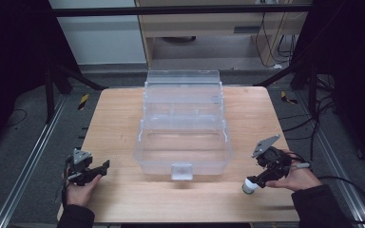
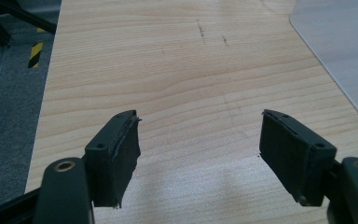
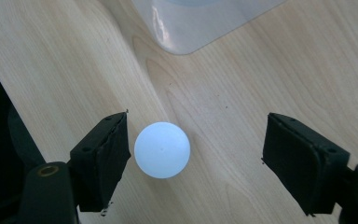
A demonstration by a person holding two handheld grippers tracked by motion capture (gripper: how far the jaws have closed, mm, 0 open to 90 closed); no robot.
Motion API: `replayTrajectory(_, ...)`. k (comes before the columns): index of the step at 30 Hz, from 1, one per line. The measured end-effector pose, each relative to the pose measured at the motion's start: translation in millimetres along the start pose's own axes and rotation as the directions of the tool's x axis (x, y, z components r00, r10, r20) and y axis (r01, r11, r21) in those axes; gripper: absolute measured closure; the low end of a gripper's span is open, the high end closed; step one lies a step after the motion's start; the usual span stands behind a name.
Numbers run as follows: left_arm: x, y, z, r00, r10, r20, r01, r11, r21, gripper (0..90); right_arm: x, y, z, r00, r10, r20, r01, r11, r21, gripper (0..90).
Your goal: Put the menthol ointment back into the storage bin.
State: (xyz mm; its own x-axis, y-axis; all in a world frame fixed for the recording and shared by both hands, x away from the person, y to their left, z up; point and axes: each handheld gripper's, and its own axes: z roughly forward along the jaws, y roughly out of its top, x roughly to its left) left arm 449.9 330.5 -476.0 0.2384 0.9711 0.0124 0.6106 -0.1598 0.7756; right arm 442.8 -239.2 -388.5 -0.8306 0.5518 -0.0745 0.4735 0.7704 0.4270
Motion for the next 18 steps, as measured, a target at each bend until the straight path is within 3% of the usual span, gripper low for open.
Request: replayTrajectory(18, -1.3, 0.3, -0.1, 1.0, 0.009, -0.004, -0.009, 1.0, 0.001, 28.2, 6.2, -4.5, 16.6, 0.9975, -0.061, -0.036, 0.065, 0.993, 0.095, 29.5)
